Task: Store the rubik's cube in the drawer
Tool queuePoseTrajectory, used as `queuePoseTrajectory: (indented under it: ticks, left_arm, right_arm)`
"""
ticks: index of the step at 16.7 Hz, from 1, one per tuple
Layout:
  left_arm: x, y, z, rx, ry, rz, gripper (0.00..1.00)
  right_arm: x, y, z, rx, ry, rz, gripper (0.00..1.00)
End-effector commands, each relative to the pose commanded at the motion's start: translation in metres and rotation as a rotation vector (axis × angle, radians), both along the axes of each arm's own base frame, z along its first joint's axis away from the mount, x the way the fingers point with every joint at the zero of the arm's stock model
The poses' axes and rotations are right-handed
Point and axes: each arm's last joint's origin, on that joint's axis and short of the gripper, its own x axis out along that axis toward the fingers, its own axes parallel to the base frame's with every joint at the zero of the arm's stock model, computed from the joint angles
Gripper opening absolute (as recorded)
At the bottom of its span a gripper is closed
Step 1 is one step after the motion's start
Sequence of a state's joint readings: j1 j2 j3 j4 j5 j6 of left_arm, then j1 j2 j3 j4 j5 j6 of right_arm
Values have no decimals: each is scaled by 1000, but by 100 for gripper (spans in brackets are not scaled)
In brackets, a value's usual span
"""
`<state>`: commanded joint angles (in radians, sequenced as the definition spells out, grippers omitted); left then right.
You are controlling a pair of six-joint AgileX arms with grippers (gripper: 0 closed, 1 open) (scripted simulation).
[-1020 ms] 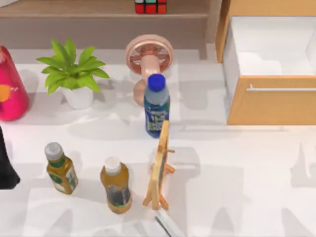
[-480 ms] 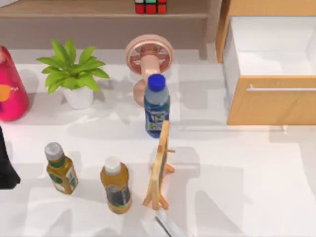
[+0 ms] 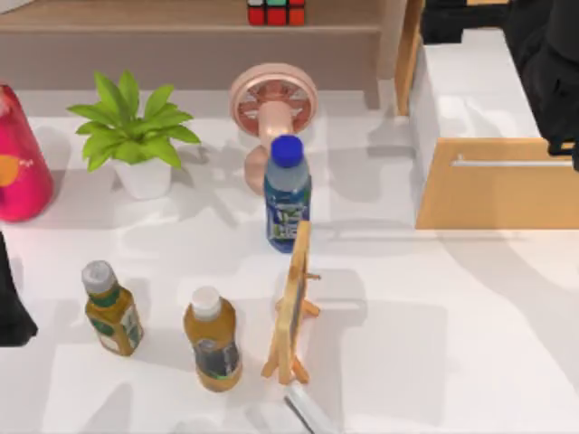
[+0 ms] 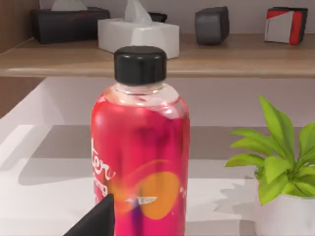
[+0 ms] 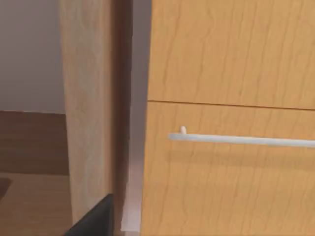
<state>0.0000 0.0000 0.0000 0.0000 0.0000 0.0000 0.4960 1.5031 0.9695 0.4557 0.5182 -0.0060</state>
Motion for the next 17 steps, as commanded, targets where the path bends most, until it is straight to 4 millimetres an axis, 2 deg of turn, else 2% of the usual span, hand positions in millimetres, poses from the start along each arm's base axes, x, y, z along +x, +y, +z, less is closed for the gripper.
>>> queuePoseTrajectory:
  ticks: [2,4,6,8,10,12,17]
  left_arm:
    - [0,0,0,0,0,0,100]
    - [0,0,0,0,0,0,100]
    - [0,0,0,0,0,0,100]
    - [0,0,0,0,0,0,100]
    - [0,0,0,0,0,0,100]
    - [0,0,0,0,0,0,100]
    - [0,0,0,0,0,0,100]
  right_arm:
    - [31,47,-25,-15,15,6,100]
    - [51,93,-53,-20,15,13,100]
    - [62,133,-78,-9,-1,16,100]
    - [68,163,-98,13,-25,14,100]
    - [72,183,-112,37,-46,7,100]
    - [74,194,-122,53,-59,0,100]
    - [74,196,-124,57,-61,-2,100]
